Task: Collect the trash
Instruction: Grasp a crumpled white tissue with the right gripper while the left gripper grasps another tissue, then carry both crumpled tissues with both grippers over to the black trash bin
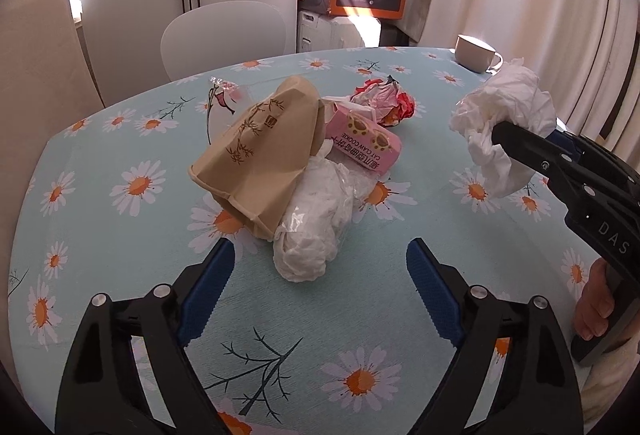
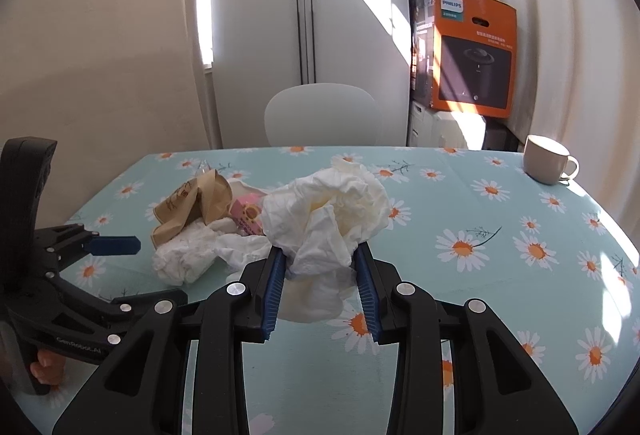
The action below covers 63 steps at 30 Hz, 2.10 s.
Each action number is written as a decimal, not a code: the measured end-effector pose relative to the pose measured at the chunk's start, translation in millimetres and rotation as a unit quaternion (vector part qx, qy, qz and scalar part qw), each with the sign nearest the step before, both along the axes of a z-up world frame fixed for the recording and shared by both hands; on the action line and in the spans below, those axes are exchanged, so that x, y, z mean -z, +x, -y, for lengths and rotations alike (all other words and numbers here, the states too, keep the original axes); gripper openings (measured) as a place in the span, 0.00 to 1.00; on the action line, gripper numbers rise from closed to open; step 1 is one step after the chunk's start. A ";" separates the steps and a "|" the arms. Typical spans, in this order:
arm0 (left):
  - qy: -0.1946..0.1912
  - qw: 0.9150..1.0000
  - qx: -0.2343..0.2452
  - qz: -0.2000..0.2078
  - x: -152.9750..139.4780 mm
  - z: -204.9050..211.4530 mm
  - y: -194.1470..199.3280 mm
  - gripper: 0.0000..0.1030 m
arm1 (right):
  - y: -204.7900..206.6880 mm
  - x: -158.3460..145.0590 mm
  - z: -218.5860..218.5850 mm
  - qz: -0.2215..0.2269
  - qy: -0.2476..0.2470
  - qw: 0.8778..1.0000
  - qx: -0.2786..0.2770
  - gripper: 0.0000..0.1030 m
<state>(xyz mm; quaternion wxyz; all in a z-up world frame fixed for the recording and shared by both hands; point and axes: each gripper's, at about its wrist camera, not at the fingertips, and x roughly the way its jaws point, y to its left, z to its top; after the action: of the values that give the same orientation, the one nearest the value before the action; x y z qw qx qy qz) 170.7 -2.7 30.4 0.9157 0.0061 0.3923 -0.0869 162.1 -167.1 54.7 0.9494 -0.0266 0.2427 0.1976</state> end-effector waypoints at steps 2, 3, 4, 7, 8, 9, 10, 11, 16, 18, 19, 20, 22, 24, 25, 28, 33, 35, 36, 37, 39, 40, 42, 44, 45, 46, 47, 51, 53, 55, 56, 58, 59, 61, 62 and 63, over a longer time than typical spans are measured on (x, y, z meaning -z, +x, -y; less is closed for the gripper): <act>-0.005 1.000 0.004 -0.006 2.0 2.4 4.5 0.61 | 0.4 0.1 0.1 -0.001 0.001 1.000 0.001 0.32; 0.002 1.000 0.000 -0.006 3.0 2.7 7.0 0.49 | 0.4 0.5 -0.5 -0.001 0.001 1.000 0.002 0.32; 0.009 1.000 -0.006 -0.008 3.8 2.4 9.6 0.43 | 0.3 0.8 -0.9 -0.002 0.000 1.000 0.002 0.32; -0.007 1.000 -0.007 -0.014 3.8 -3.3 11.3 0.39 | 0.7 1.0 -1.5 -0.003 0.000 1.000 0.000 0.32; -0.007 1.000 -0.007 -0.013 3.5 -4.4 9.9 0.37 | 1.6 1.1 -2.0 -0.004 0.000 1.000 0.000 0.32; -0.004 1.000 -0.008 -0.012 3.1 -4.8 8.1 0.37 | 2.2 1.4 -2.2 -0.006 -0.001 1.000 0.000 0.32; 0.002 1.000 -0.009 -0.010 3.0 -5.1 5.7 0.37 | 3.0 1.7 -2.3 -0.007 -0.001 1.000 0.000 0.32; 0.005 1.000 -0.009 -0.008 2.7 -4.8 3.1 0.37 | 3.3 1.9 -2.3 -0.008 -0.001 1.000 0.000 0.32; 0.009 1.000 0.000 -0.004 -0.6 -2.7 -11.8 0.37 | 6.1 1.9 -2.9 -0.012 -0.001 1.000 -0.003 0.32; 0.012 1.000 0.001 0.001 -3.3 -3.1 -18.9 0.37 | 8.5 2.7 -3.8 -0.016 -0.002 1.000 -0.006 0.32; 0.009 1.000 0.001 0.002 -4.6 -4.8 -21.2 0.37 | 9.7 2.8 -4.1 -0.018 -0.003 1.000 -0.006 0.32; 0.005 1.000 0.001 0.002 -5.8 -6.5 -24.8 0.37 | 10.2 3.2 -4.7 -0.019 -0.005 1.000 -0.005 0.32; 0.002 1.000 0.000 0.006 -7.6 -9.5 -32.0 0.37 | 11.1 3.0 -5.9 -0.018 -0.009 1.000 -0.003 0.32; 0.009 1.000 -0.003 0.013 -8.9 -11.3 -39.0 0.37 | 11.3 3.8 -6.8 -0.025 -0.006 1.000 -0.008 0.32; 0.010 1.000 -0.004 0.015 -9.4 -12.3 -42.3 0.37 | 12.1 5.0 -6.5 -0.034 0.002 0.999 -0.015 0.32; 0.018 0.999 -0.015 0.029 -10.7 -15.9 -51.7 0.37 | 12.1 10.1 -5.8 -0.062 0.027 0.997 -0.037 0.32; 0.025 0.998 -0.026 0.044 -10.4 -21.6 -60.2 0.37 | 5.5 15.3 -6.3 -0.080 0.033 0.995 -0.039 0.32; 0.030 0.998 -0.026 0.052 -10.8 -21.8 -63.4 0.37 | 0.4 16.0 -6.0 -0.083 0.032 0.995 -0.037 0.32; 0.034 0.998 -0.025 0.056 -11.1 -21.2 -64.9 0.37 | -3.9 16.2 -5.6 -0.084 0.032 0.995 -0.035 0.32; 0.036 0.997 -0.024 0.061 -11.7 -20.5 -66.9 0.37 | -7.2 16.3 -5.0 -0.085 0.031 0.995 -0.032 0.32; 0.033 0.997 -0.017 0.068 -12.3 -18.9 -69.5 0.37 | -13.5 16.9 -3.4 -0.088 0.029 0.995 -0.029 0.32; 0.033 0.997 -0.013 0.070 -12.1 -17.7 -71.2 0.37 | -16.8 17.0 -2.7 -0.089 0.029 0.995 -0.028 0.32; 0.030 0.997 -0.004 0.073 -13.0 -15.0 -73.9 0.37 | -23.6 16.7 -1.4 -0.089 0.027 0.995 -0.024 0.32; 0.035 0.996 0.003 0.080 -14.1 -11.0 -79.1 0.37 | -30.0 16.7 0.2 -0.089 0.028 0.995 -0.020 0.32; 0.037 0.996 0.008 0.084 -14.7 -8.4 -81.2 0.37 | -33.3 16.6 1.4 -0.090 0.029 0.995 -0.019 0.32; 0.037 0.995 0.014 0.087 -15.3 -6.2 -83.2 0.37 | -36.4 16.6 2.6 -0.090 0.030 0.995 -0.017 0.32; 0.035 0.995 0.019 0.089 -15.6 -4.1 -85.2 0.37 | -39.4 16.3 4.5 -0.089 0.032 0.995 -0.013 0.32; 0.040 0.994 0.036 0.099 -16.7 7.7 -90.7 0.37 | -50.0 15.1 13.8 -0.087 0.032 0.996 0.003 0.32; 0.048 0.992 0.047 0.105 -17.0 15.0 -93.2 0.37 | -54.2 14.9 19.1 -0.091 0.033 0.995 0.008 0.32; 0.052 0.991 0.055 0.110 -17.7 22.7 -95.0 0.37 | -58.6 15.2 25.0 -0.092 0.031 0.995 0.015 0.32; 0.049 0.991 0.061 0.111 -18.4 26.2 -95.3 0.37 | -61.0 15.5 28.0 -0.094 0.030 0.995 0.019 0.32; 0.045 0.990 0.072 0.113 -19.3 33.9 -96.0 0.37 | -65.7 15.8 34.4 -0.096 0.031 0.995 0.024 0.32; 0.047 0.989 0.077 0.114 -19.7 38.3 -97.7 0.37 | -68.3 15.7 38.0 -0.096 0.033 0.994 0.027 0.32; 0.047 0.988 0.087 0.117 -20.1 47.1 -99.0 0.37 | -74.0 15.3 45.6 -0.095 0.033 0.994 0.037 0.32; 0.045 0.988 0.093 0.118 -20.4 51.0 -99.6 0.37 | -76.7 15.2 50.1 -0.095 0.036 0.994 0.040 0.32; 0.044 0.987 0.098 0.120 -21.0 55.7 -100.4 0.37 | -79.6 15.3 54.7 -0.096 0.039 0.994 0.042 0.32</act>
<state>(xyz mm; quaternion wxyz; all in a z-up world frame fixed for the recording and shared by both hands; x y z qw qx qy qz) 70.3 -58.4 51.4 0.9421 0.0948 0.2806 -0.1573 82.5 -221.8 39.4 0.9295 0.0400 0.3257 0.1687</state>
